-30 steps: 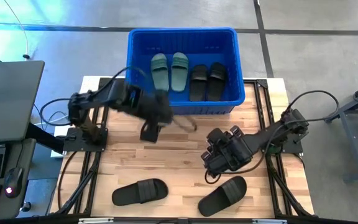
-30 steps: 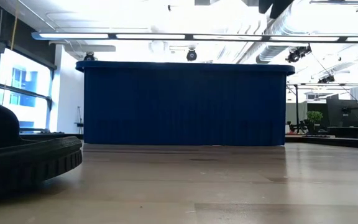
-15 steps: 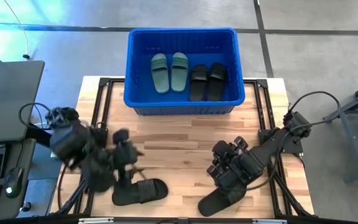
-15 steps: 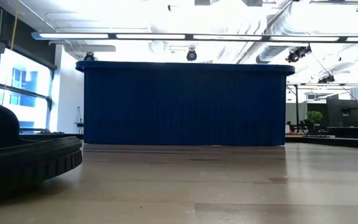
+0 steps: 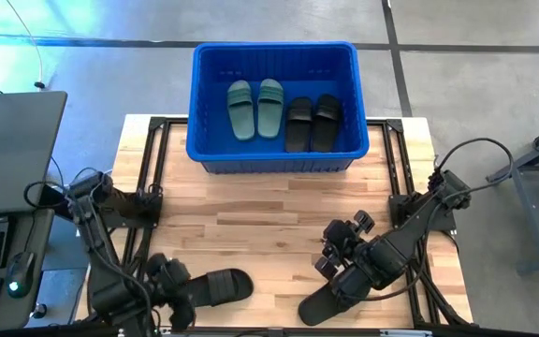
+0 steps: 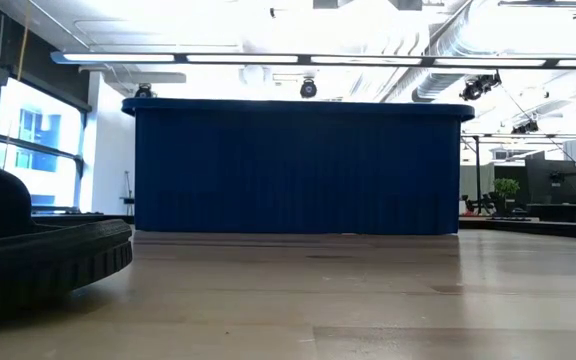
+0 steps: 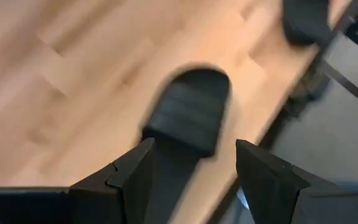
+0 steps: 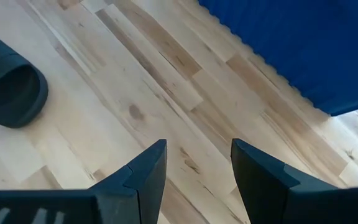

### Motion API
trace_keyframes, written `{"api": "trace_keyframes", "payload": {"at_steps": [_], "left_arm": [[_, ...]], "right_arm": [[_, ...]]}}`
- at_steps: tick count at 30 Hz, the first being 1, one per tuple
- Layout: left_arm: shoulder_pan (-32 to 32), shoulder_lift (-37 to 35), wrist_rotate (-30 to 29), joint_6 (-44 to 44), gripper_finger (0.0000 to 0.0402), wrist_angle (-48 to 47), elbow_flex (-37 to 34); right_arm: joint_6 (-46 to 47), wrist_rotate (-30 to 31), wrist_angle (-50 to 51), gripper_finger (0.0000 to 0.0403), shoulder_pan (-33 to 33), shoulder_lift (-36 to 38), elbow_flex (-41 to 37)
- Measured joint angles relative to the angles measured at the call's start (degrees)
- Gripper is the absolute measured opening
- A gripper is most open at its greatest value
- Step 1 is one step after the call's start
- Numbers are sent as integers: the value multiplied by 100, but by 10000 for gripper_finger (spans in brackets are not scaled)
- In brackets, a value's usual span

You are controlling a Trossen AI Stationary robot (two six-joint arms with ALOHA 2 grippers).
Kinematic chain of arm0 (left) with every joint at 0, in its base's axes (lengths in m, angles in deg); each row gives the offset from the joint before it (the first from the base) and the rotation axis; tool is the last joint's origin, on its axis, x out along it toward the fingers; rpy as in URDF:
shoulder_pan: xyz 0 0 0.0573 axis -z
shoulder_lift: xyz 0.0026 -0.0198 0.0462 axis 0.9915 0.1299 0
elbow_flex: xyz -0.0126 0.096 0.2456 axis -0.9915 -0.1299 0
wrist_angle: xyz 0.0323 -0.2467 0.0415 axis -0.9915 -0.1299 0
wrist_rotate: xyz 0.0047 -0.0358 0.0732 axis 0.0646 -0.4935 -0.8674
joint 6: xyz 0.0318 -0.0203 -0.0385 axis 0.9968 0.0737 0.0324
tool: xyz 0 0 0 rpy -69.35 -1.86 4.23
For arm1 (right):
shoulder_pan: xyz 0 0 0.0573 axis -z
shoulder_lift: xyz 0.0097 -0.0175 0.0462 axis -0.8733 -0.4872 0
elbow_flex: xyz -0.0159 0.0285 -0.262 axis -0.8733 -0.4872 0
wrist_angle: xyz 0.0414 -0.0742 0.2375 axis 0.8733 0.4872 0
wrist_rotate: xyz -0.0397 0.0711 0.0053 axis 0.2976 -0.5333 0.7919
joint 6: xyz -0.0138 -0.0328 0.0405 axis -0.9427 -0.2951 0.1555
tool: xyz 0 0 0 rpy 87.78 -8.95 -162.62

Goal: Pick and place slides into bin
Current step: Put the left black slide into the bin

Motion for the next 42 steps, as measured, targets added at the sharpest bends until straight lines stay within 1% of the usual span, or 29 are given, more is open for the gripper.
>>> {"api": "trace_keyframes", "payload": {"at_steps": [5, 8, 11, 16, 20, 23, 28, 33, 37, 42], "left_arm": [[40, -2, -28, 45, 205, 1311, -670], [15, -4, -72, 25, 205, 1672, -994], [25, -6, -72, -208, 205, 2040, -1381], [27, 37, 14, -208, 205, 2756, -1965], [22, 184, -20, -82, 205, 3226, -2288], [-11, 382, 57, -58, 205, 3461, -2432], [-16, 641, 151, -107, 205, 3742, -2445], [-12, 843, -88, -103, 205, 4305, -2442], [-22, 951, -188, -99, 205, 4388, -2444], [-91, 965, -221, -44, 205, 4158, -2445]], "right_arm": [[-83, 0, -52, 169, -2, 0, 0], [-84, 6, -192, 169, -2, 0, 0], [-100, 78, -290, 169, -2, 0, 0], [-97, 120, -311, 169, 80, 0, 0], [-101, 167, -432, 169, 115, 0, 2], [-102, 183, -488, 169, 125, 0, 2], [-102, 184, -515, 169, 125, 0, 4], [-102, 177, -543, 169, 125, -2, 4], [-103, 172, -593, 169, 127, -2, 4], [-105, 157, -670, 169, 114, -3, 4]]}}
